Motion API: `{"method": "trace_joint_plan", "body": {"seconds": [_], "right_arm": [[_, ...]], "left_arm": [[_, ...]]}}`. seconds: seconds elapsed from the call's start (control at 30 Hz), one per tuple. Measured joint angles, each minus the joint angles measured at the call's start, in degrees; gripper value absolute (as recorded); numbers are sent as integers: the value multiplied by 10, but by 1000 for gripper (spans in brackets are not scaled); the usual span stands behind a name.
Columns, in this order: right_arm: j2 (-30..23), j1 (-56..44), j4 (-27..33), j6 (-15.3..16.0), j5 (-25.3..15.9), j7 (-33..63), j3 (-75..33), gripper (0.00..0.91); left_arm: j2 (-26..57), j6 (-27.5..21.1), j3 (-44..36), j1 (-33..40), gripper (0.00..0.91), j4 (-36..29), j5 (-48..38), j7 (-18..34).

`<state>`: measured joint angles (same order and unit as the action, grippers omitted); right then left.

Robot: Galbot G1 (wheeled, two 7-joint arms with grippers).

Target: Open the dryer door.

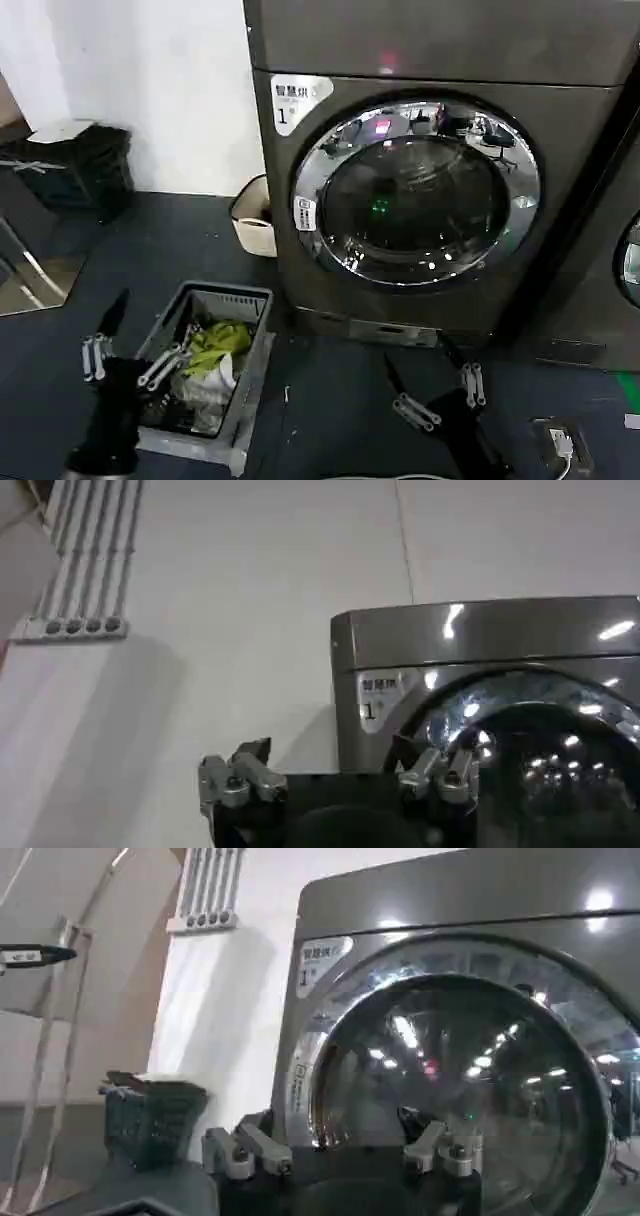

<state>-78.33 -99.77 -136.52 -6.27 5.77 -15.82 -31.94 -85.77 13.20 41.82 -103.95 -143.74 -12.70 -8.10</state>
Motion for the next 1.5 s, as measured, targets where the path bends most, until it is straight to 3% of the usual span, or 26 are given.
{"method": "trace_joint_plan", "body": {"seconds": [0.17,0.3,0.8,1.03,1.27,1.5], "right_arm": [[28,43,14,52,72,-16,-29,907],[68,98,39,76,126,-36,-44,907],[209,334,201,113,272,-102,46,907],[214,472,287,123,298,-117,132,907],[196,570,370,139,287,-120,189,907],[169,645,440,139,266,-128,233,907]], "left_arm": [[-1,-26,-13,-4,907,0,30,-1],[0,-52,-23,-9,907,10,43,-4],[9,-91,-64,-33,907,75,65,-19],[13,-110,-76,-39,907,90,69,-17],[8,-104,-87,-47,907,107,93,-21],[-2,-91,-80,-57,907,112,113,-66]]}}
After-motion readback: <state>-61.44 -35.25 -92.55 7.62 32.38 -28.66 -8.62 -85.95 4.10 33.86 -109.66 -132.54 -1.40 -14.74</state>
